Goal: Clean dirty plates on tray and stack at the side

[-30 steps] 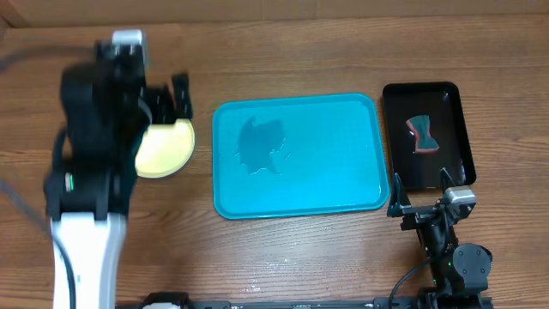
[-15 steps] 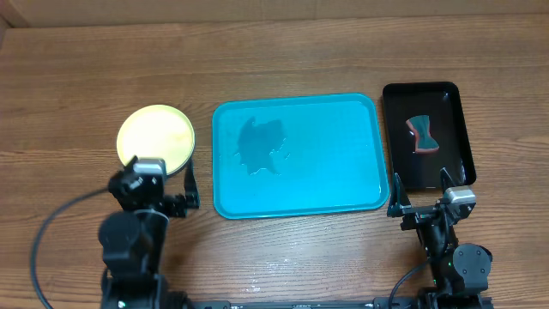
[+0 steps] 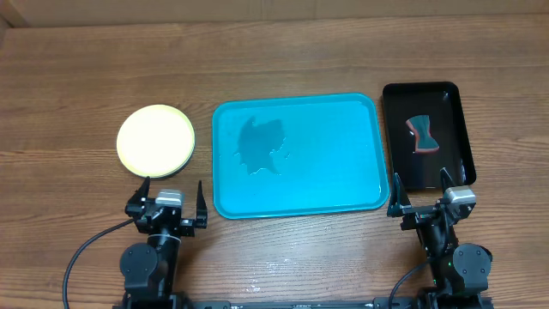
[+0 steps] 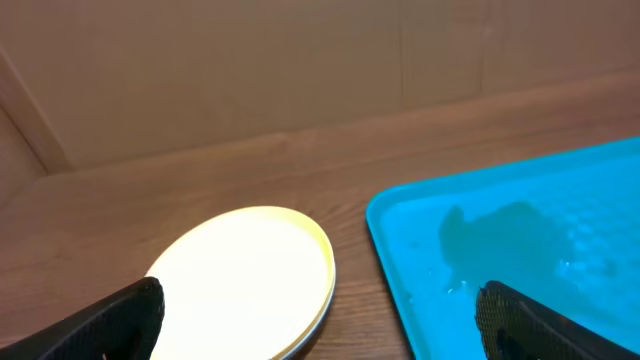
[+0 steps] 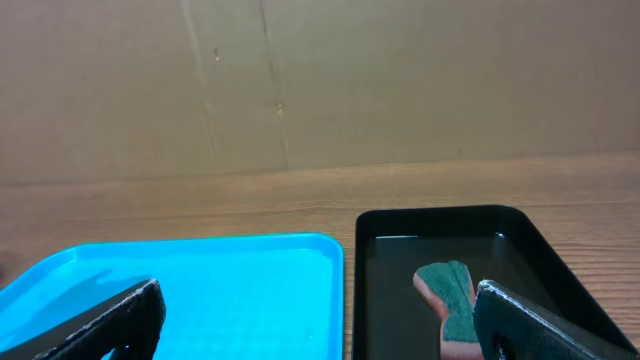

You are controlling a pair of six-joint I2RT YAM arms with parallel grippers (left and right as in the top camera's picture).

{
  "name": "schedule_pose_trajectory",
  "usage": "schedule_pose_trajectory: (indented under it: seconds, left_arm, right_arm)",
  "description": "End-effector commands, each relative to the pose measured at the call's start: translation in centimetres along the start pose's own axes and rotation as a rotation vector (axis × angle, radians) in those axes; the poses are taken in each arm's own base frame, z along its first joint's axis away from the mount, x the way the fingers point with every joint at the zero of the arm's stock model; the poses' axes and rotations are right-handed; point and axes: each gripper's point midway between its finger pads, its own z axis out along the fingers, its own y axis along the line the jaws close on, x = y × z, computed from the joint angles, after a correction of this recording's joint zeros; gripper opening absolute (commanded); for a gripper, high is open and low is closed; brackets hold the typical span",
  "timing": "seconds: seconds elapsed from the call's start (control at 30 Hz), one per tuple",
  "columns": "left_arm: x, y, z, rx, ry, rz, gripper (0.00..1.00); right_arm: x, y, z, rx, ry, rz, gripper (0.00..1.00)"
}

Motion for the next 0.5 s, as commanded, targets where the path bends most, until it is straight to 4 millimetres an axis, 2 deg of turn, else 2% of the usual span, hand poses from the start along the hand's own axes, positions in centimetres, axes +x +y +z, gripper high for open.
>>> schedule_pose_trajectory:
  seconds: [0.0,0.47]
  left_arm:
    - [0.6,0.07,0.08,-0.015,-0.023,0.02,1.0]
    - [0.38,0.31,-0.07,-0.033,-0.05,0.019,1.0]
  right_arm:
    - [0.24,0.02,0.02,0.0,-0.001,0.005,1.0]
    - [0.24,0.02,0.02,0.0,-0.001,0.004,1.0]
